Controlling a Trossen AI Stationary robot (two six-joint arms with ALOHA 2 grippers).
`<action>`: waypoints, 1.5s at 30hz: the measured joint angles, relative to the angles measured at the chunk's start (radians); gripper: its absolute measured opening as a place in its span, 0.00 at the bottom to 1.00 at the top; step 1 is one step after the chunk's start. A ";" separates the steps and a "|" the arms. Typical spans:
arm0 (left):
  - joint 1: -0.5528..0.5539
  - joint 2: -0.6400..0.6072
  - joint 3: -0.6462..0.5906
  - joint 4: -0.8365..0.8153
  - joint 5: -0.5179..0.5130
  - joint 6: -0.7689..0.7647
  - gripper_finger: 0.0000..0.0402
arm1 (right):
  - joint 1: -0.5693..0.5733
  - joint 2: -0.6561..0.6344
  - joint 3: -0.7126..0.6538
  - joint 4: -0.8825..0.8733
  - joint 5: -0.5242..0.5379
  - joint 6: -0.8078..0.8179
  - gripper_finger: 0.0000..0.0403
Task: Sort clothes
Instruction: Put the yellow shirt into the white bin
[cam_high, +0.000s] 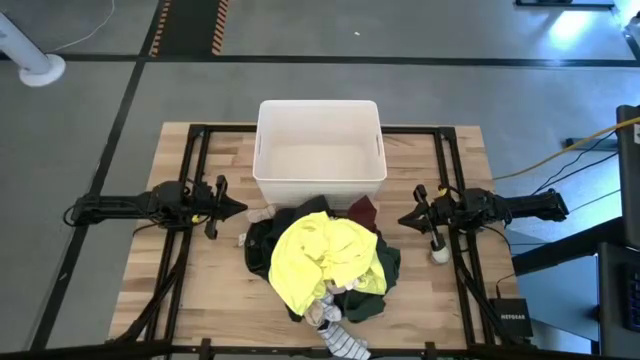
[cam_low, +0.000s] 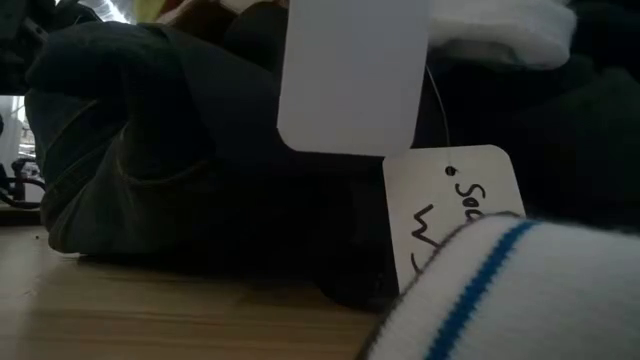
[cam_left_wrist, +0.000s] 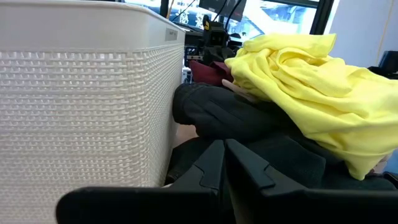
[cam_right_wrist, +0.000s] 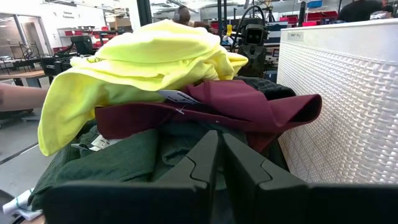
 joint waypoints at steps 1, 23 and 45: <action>0.000 0.000 0.000 0.000 0.000 0.009 0.03 | 0.000 0.000 0.000 0.000 0.000 0.000 0.10; 0.000 0.000 0.000 0.392 -0.002 -0.125 0.03 | 0.000 0.000 0.000 0.000 0.000 0.000 0.10; -0.234 0.869 0.899 0.106 -0.052 0.287 0.00 | 0.000 0.000 0.000 0.000 0.000 0.000 0.10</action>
